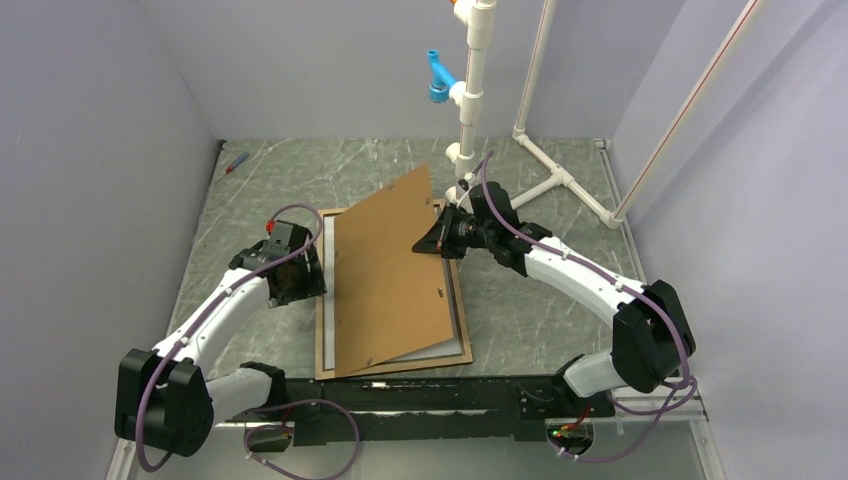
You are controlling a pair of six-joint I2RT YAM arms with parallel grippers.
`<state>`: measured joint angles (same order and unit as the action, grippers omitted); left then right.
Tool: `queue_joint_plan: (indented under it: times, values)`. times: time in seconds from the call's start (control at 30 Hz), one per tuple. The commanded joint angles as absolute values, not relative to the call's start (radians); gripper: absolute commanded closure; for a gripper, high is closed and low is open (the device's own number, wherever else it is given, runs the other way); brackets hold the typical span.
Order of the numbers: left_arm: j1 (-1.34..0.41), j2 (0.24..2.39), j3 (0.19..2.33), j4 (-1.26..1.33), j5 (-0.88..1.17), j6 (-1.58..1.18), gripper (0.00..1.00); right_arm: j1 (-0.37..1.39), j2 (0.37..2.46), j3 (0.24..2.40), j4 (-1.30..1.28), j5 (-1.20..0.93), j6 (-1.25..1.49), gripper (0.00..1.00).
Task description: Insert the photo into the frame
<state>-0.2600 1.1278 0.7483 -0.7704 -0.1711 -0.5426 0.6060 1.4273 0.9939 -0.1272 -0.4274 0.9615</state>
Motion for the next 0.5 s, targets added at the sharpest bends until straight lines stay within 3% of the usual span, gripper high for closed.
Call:
queue_joint_plan:
  times: [0.0, 0.47]
  values:
    - [-0.251, 1.135, 0.742, -0.744, -0.155, -0.532, 0.24, 0.601, 1.405, 1.055, 0.034, -0.428, 0.972, 1.00]
    - [-0.250, 1.208, 0.708, -0.694, -0.149, -0.535, 0.33, 0.602, 1.406, 1.075, 0.050, -0.434, 0.984, 1.00]
